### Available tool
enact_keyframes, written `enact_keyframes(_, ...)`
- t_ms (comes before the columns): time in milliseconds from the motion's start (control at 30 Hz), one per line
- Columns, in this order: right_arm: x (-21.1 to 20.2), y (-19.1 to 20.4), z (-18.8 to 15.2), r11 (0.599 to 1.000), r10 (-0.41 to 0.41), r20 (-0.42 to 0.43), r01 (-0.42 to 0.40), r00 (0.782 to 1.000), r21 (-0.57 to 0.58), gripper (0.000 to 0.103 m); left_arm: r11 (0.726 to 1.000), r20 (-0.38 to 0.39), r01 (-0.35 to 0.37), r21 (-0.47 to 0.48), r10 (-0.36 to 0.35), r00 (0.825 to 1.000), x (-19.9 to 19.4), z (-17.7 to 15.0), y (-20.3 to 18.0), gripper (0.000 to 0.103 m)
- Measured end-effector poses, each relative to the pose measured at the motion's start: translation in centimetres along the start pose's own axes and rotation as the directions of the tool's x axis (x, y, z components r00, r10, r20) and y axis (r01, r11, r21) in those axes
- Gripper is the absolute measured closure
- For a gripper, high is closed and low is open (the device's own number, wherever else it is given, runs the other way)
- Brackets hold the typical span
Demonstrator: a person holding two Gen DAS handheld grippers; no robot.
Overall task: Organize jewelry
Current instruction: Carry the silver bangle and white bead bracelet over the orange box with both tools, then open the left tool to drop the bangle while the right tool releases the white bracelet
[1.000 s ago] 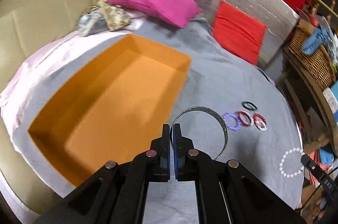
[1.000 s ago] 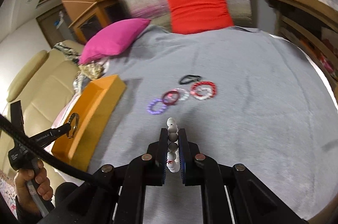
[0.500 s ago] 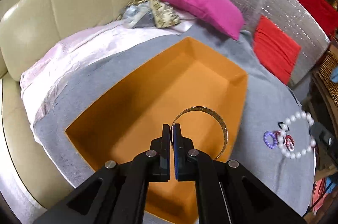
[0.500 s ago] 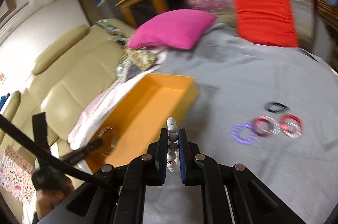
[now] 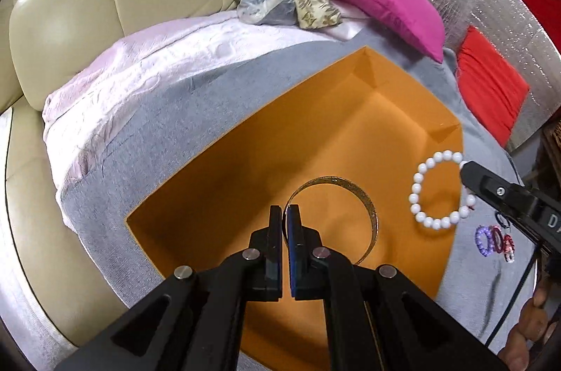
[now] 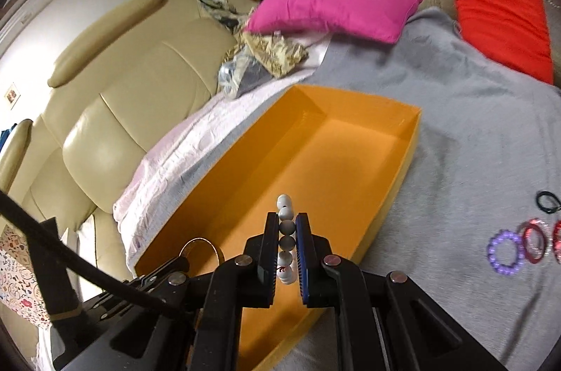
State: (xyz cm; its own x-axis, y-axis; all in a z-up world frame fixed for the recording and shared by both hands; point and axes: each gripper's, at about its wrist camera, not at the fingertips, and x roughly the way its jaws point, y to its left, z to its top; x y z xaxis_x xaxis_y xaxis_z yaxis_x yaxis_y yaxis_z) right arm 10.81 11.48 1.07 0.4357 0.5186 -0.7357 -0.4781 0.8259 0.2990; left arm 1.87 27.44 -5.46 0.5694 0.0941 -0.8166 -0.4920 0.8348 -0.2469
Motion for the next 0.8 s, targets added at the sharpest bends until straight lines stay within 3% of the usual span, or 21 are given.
enact_keyframes(400,3.9,-0.8,-0.3,1.000,-0.019,-0.075,0.018,0.997,-0.004,0.091,0.997,-0.054,-0.071,-0.012,0.070,0.996,2.8,0.3,0.5,0.099)
enact_keyframes(600,3.6,-0.9,-0.1,0.999,-0.035,-0.047,0.035,0.998,-0.003,0.089,0.996,-0.040,-0.089,0.004,0.089,0.995,2.1,0.3,0.5,0.098)
enact_keyframes(633,3.3,-0.9,-0.1,0.999,-0.039,-0.039,0.039,0.998,-0.001,0.089,0.996,-0.035,-0.088,0.001,0.088,0.996,1.7,0.3,0.5,0.095)
enact_keyframes(700,2.2,-1.3,0.1,0.999,-0.042,-0.018,0.042,0.999,0.012,0.087,0.997,-0.020,-0.080,-0.009,0.080,0.997,0.9,0.3,0.5,0.076)
enact_keyframes(733,1.5,-1.5,0.1,0.999,-0.042,-0.004,0.042,0.999,0.020,0.084,0.997,-0.008,-0.079,-0.012,0.078,0.997,0.3,0.3,0.4,0.055)
enact_keyframes(767,0.9,-1.7,0.1,0.999,-0.041,0.011,0.041,0.999,0.024,0.075,0.997,0.008,-0.081,-0.008,0.081,0.997,-0.2,0.2,0.3,0.044)
enact_keyframes(800,-0.2,-2.0,0.1,0.999,-0.044,0.035,0.043,0.998,0.031,0.063,0.996,0.033,-0.093,0.000,0.093,0.995,-0.9,0.2,0.1,0.044)
